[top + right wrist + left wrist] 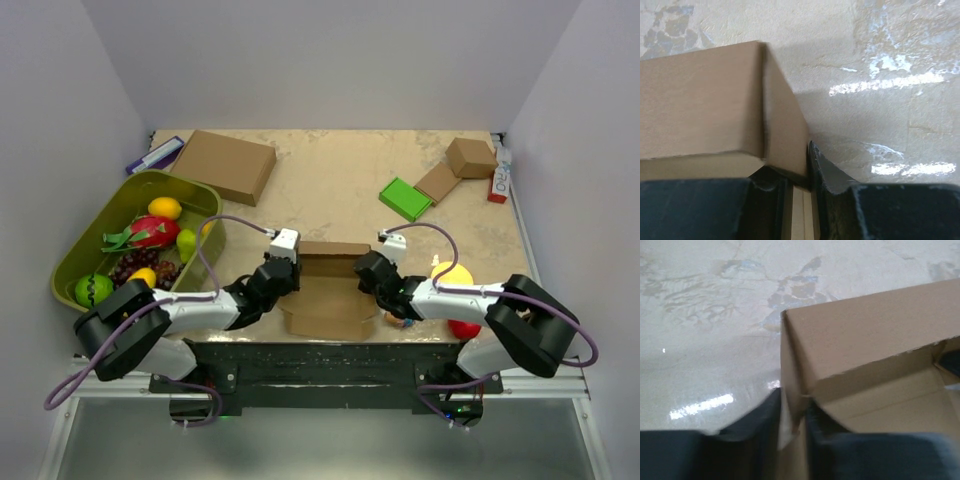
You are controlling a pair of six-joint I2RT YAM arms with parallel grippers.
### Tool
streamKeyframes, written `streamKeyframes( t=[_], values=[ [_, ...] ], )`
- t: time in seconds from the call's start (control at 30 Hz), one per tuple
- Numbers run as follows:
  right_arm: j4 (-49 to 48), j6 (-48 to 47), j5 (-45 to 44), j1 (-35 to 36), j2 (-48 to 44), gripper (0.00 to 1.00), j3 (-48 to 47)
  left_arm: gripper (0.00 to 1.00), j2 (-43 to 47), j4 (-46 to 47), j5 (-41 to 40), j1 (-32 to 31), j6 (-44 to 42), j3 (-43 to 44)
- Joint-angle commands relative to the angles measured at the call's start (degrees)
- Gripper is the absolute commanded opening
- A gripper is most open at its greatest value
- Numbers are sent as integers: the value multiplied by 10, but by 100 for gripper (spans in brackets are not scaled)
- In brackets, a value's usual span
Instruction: Fold the paper box
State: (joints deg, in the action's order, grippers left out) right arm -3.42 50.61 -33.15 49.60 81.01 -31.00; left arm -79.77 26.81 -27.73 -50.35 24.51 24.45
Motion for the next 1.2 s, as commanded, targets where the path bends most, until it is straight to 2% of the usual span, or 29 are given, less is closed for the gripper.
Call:
streamKeyframes(
  t=[0.0, 0.07, 0.13, 0.3, 0.37, 0.47, 0.63, 1.0, 1.13, 1.17],
  values=[
    [51, 17, -72, -9, 2, 10, 10, 44, 62, 8, 31, 3, 11, -17],
    [47, 12, -75, -9, -1, 10, 10, 56, 102, 4, 54, 5, 13, -28],
    [46, 8, -78, -8, -1, 10, 9, 61, 140, -17, 81, 8, 17, -33],
    [37, -5, -82, -6, -1, 10, 13, 68, 203, -67, 138, 43, 37, -34],
    [19, -10, -86, -4, -2, 10, 14, 70, 210, -83, 201, 94, 50, -14],
    [16, -14, -91, 1, -5, 10, 16, 70, 188, -91, 247, 134, 74, 27],
    [11, -17, -95, 7, -8, 11, 20, 73, 121, -48, 274, 153, 98, 85],
    [7, -19, -96, 12, -3, 14, 19, 77, -41, 49, 362, 184, 142, 121],
    [6, -21, -96, 13, -7, 17, 20, 69, -71, 91, 371, 188, 149, 109],
    [6, -21, -96, 13, -8, 20, 22, 61, -73, 98, 373, 190, 153, 105]
  ],
)
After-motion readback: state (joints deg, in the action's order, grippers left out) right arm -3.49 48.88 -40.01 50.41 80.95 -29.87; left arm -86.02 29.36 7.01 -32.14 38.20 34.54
